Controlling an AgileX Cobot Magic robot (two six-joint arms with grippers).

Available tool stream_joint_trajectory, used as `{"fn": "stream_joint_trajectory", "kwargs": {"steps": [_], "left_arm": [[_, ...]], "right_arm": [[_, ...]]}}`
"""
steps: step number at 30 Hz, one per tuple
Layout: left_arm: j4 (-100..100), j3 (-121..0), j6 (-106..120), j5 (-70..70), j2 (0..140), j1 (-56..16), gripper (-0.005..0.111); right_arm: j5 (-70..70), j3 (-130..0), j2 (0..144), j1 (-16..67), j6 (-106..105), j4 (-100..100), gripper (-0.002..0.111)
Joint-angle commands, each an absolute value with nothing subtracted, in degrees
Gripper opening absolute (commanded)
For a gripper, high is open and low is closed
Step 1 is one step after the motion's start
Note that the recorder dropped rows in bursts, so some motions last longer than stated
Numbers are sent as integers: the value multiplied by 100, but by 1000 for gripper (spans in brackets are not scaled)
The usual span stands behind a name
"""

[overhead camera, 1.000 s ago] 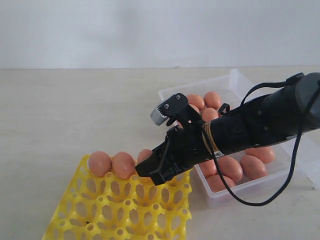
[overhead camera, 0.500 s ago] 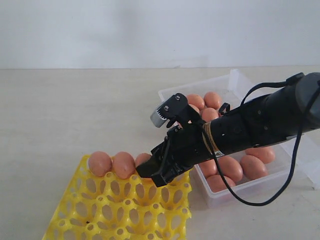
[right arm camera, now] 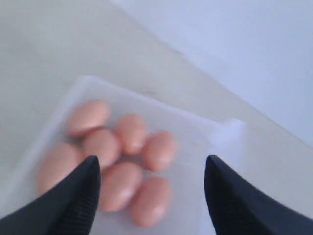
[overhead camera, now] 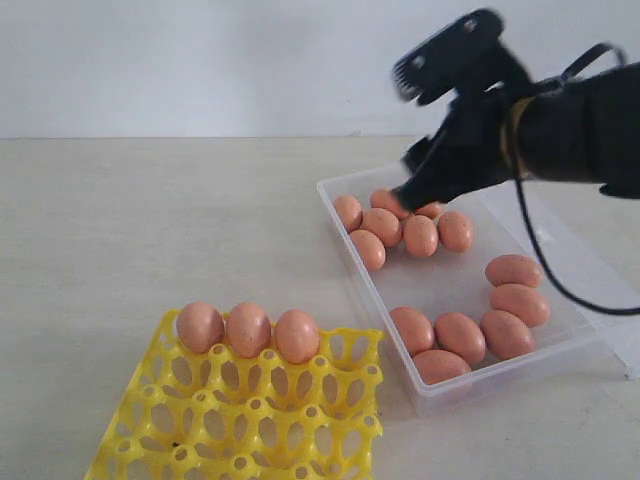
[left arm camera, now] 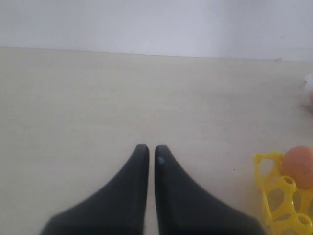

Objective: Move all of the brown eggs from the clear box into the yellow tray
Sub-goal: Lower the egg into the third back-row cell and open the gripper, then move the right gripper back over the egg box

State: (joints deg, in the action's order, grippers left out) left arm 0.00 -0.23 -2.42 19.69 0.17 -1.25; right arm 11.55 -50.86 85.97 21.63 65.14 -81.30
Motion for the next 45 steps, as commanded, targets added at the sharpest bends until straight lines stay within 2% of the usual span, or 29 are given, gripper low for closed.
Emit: {"fn": "stream_joint_trajectory", "kwargs": {"steps": [1,3,5,8,10,15,20,29,31,35,41,45], "left_arm": [[0,0,-218,1933,0,-129,4],[0,0,-218,1933,0,-129,4],[0,0,-218,1933,0,-129,4],[0,0,-218,1933,0,-129,4],[0,0,-218,1933,0,-129,4],[0,0,-218,1933,0,-129,4],[0,0,-218,1933,0,-129,4],[0,0,-218,1933,0,-129,4],[0,0,-218,1933,0,-129,4],[0,0,-218,1933,0,-129,4],[0,0,-218,1933,0,-129,4],[0,0,-218,1933,0,-129,4]], "right_arm": [[2890,-5349,8431,2047,6961,-7528,55],[2844,-5539,8498,2048,6189,-6912,52],[3088,-5872,8666,2048,5093,-5812,43],[3740,-6697,9165,1938,3462,-4298,23],[4448,-7424,9618,1800,2014,-2985,20],[6958,-9079,10770,1554,-138,-563,23],[6996,-9312,11209,1556,-818,0,23],[6903,-9312,11188,1556,-561,-855,24],[6959,-9312,11188,1535,-664,-783,32],[6878,-9312,11199,1338,-856,-549,58],[6874,-9312,11461,834,-1892,809,56],[6996,-9312,11679,631,-2784,984,56]]}}
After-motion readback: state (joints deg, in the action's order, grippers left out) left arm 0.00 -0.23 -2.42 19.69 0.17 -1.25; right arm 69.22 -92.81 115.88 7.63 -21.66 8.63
